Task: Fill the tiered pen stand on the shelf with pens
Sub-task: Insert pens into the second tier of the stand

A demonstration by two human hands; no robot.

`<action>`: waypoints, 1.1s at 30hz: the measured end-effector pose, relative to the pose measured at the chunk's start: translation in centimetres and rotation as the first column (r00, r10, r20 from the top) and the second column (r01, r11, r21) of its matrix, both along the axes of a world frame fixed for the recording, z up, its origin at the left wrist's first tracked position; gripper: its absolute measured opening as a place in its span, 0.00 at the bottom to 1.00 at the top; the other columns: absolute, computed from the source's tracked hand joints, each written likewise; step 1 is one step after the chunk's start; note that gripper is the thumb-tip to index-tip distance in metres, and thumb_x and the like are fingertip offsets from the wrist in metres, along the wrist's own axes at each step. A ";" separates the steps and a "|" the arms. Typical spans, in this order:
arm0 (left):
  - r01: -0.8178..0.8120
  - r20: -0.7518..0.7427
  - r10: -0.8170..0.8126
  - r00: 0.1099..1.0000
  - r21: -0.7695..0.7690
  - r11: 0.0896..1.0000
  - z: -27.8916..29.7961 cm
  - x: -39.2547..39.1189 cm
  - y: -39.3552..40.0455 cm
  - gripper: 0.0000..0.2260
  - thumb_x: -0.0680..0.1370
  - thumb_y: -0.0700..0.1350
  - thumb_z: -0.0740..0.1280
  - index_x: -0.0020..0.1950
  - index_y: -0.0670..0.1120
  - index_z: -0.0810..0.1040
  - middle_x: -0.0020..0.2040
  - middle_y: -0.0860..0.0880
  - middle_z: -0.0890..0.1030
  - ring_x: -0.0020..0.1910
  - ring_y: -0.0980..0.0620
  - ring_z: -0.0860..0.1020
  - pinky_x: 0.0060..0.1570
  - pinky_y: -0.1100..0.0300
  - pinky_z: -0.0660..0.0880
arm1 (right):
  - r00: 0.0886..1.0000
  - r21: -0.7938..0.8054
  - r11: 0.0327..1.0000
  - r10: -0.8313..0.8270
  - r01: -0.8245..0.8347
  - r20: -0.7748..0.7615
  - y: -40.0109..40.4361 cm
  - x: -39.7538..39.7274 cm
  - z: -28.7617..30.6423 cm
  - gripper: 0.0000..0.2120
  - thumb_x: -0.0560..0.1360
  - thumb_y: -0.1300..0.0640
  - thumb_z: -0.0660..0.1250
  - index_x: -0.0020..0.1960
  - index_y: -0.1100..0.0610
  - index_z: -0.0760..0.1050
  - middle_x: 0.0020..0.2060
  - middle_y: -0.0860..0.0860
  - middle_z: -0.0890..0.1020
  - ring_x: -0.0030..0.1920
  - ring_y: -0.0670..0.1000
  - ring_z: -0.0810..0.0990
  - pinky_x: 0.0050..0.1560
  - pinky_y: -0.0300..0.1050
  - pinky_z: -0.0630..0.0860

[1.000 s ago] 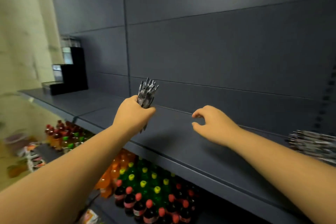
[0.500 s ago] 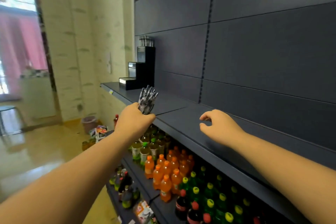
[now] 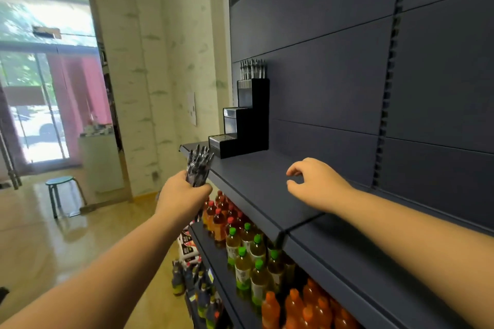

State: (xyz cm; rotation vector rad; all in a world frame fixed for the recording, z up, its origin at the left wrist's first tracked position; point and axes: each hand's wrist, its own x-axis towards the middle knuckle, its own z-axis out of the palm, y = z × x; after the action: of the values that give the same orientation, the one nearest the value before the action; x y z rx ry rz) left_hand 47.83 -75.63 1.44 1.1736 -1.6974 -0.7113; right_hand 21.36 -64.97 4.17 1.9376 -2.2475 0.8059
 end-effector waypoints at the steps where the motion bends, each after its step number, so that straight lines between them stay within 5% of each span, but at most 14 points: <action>1: -0.007 -0.009 0.007 1.000 0.007 1.000 0.1 0.1 -1.5 0.15 0.65 0.46 0.69 0.41 0.36 0.70 0.32 0.38 0.76 0.30 0.46 0.75 0.31 0.41 0.77 | 1.000 -0.005 1.000 0.002 -0.002 0.004 -1.9 -0.1 0.1 0.15 0.80 0.49 0.64 0.65 0.50 0.77 0.62 0.46 0.77 0.62 0.49 0.77 0.61 0.47 0.76; 6: -0.055 -0.038 0.057 0.998 0.042 0.998 -1.2 1.0 -8.5 0.13 0.70 0.41 0.70 0.45 0.32 0.73 0.33 0.41 0.76 0.30 0.47 0.73 0.32 0.51 0.73 | 0.999 0.035 0.999 0.010 -0.011 0.034 -9.4 0.5 -1.3 0.14 0.79 0.49 0.65 0.62 0.50 0.79 0.59 0.46 0.78 0.60 0.49 0.78 0.61 0.48 0.77; 10: -0.053 -0.053 0.056 0.997 0.063 0.997 -1.6 1.7 -13.8 0.15 0.68 0.44 0.70 0.46 0.34 0.74 0.38 0.34 0.79 0.30 0.46 0.75 0.33 0.46 0.78 | 1.000 0.052 0.999 0.017 -0.016 -0.004 -14.6 1.7 -1.4 0.15 0.79 0.49 0.64 0.64 0.50 0.78 0.61 0.46 0.77 0.60 0.49 0.77 0.61 0.48 0.77; 14: -0.041 -0.065 0.044 0.997 0.043 0.998 -1.0 2.5 -19.2 0.14 0.65 0.47 0.69 0.44 0.38 0.76 0.37 0.37 0.82 0.35 0.38 0.82 0.38 0.41 0.81 | 1.000 0.034 0.999 0.004 -0.003 -0.028 -19.2 3.3 -0.9 0.15 0.80 0.49 0.64 0.64 0.51 0.78 0.61 0.47 0.77 0.61 0.49 0.77 0.61 0.47 0.76; 22: 0.111 -0.095 -0.112 0.989 -0.016 0.994 0.7 4.7 -33.6 0.07 0.69 0.41 0.69 0.39 0.38 0.73 0.37 0.34 0.80 0.28 0.46 0.75 0.33 0.42 0.79 | 0.996 0.018 0.997 -0.077 0.078 -0.053 -31.6 8.1 -0.8 0.14 0.80 0.49 0.65 0.63 0.51 0.78 0.59 0.46 0.77 0.60 0.48 0.77 0.60 0.45 0.76; 26: 0.184 -0.057 -0.184 0.981 -0.007 0.983 0.6 5.0 -39.6 0.05 0.71 0.39 0.67 0.38 0.40 0.72 0.35 0.33 0.80 0.26 0.47 0.74 0.29 0.53 0.73 | 0.993 0.010 0.993 -0.120 0.121 -0.018 -36.6 9.8 -1.0 0.15 0.80 0.51 0.65 0.66 0.52 0.78 0.61 0.47 0.78 0.61 0.48 0.77 0.60 0.42 0.74; 33: 0.291 -0.010 -0.290 0.957 0.006 0.957 -0.7 3.2 -47.7 0.08 0.72 0.40 0.68 0.40 0.36 0.72 0.31 0.36 0.77 0.25 0.49 0.73 0.27 0.56 0.72 | 0.960 -0.053 0.960 -0.276 0.274 -0.034 -42.4 8.7 1.4 0.12 0.78 0.52 0.66 0.60 0.51 0.80 0.50 0.45 0.79 0.50 0.47 0.78 0.50 0.43 0.75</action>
State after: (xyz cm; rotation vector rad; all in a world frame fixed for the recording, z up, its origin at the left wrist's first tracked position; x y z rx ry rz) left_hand 51.08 -123.37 0.72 0.9319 -1.8829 -0.9000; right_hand 30.07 -107.41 5.58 1.5566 -2.3767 0.7656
